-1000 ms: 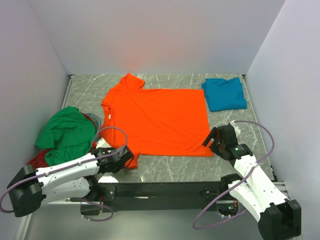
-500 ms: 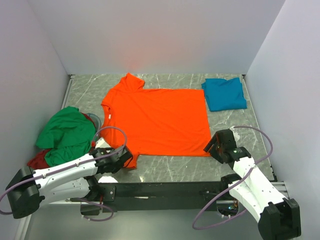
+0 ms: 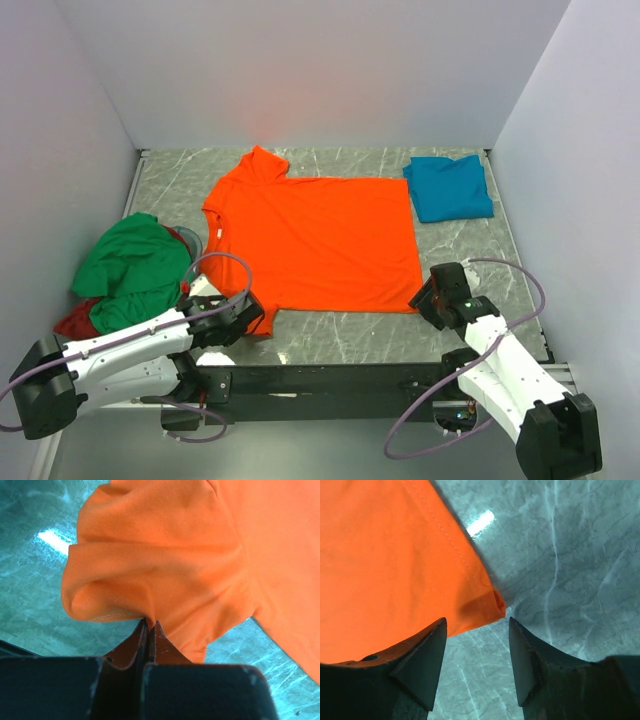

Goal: Fold and stack the t-shirts
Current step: Fold the tshirt

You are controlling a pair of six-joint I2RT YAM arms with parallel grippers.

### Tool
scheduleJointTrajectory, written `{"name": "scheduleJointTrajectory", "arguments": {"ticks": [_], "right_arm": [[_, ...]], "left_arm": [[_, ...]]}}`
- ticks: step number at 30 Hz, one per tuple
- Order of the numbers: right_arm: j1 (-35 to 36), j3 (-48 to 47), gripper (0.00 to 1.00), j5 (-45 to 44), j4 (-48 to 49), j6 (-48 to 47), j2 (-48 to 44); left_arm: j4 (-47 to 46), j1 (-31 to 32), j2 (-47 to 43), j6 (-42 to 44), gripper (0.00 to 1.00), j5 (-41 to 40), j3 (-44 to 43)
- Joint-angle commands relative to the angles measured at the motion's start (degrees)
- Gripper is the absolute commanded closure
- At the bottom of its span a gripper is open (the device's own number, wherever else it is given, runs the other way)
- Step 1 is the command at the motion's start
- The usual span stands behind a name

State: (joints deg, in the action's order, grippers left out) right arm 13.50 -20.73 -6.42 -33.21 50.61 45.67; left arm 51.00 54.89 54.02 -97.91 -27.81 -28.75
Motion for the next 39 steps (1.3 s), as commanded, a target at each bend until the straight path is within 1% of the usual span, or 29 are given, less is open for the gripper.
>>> {"name": "scheduleJointTrajectory", "arguments": {"ticks": [1,2,4,6,10,15,18,23,25,29,31,34,39], "right_arm": [[-0.2,1.0,0.42,-1.9,3.7,2.0,1.3],[-0.2,1.2,0.44,-1.8,4.2,2.1,2.0],[-0.1,1.0,0.54,-1.8,5.0,1.7,4.1],[-0.2,0.4,0.56,-1.9,5.2,1.1,5.1],[-0.1,0.1,0.69,-1.7,5.6,0.8,5.8],[-0.2,-0.7,0.76,-1.7,4.5,0.5,4.5],[-0.2,-1.6,0.83,-2.1,1.4,-0.1,2.8],[-0.1,-2.0,0.86,-2.3,-3.0,0.3,-0.7],[-0.1,-1.1,0.87,-0.3,-2.7,0.7,-2.9],[-0.1,-0.4,0.87,0.9,-4.8,2.8,-5.3],[-0.1,-0.4,0.88,0.4,-8.0,3.4,-6.6],[0.2,-0.1,0.9,2.2,-9.3,4.4,-9.7],[0.2,-0.2,0.9,1.1,-12.3,5.7,-12.5]], "left_arm": [[1.1,-0.1,-0.8,1.1,0.99,-1.7,-1.8],[1.0,-0.1,-0.7,1.2,0.99,-1.7,-1.9],[1.0,0.0,-0.8,1.3,0.99,-1.9,-2.0],[0.9,-0.1,-0.8,1.4,0.99,-2.1,-2.3],[0.9,-0.1,-0.8,1.6,0.99,-2.0,-2.7],[2.2,-0.1,-1.2,1.5,0.99,-2.6,-3.6],[3.4,0.0,-1.5,1.2,0.99,-2.5,-4.4],[8.4,-0.1,-2.3,-1.3,0.99,0.9,-5.2],[10.7,0.0,-2.5,-2.4,0.99,2.4,-5.3],[10.8,0.8,-3.9,-3.6,0.99,6.7,-3.3],[10.8,1.8,-5.1,-4.9,0.99,7.7,-2.5],[10.6,3.6,-5.9,-6.1,0.99,8.8,-2.5],[13.1,6.5,-3.6,-8.1,0.99,9.4,-3.9]]}}
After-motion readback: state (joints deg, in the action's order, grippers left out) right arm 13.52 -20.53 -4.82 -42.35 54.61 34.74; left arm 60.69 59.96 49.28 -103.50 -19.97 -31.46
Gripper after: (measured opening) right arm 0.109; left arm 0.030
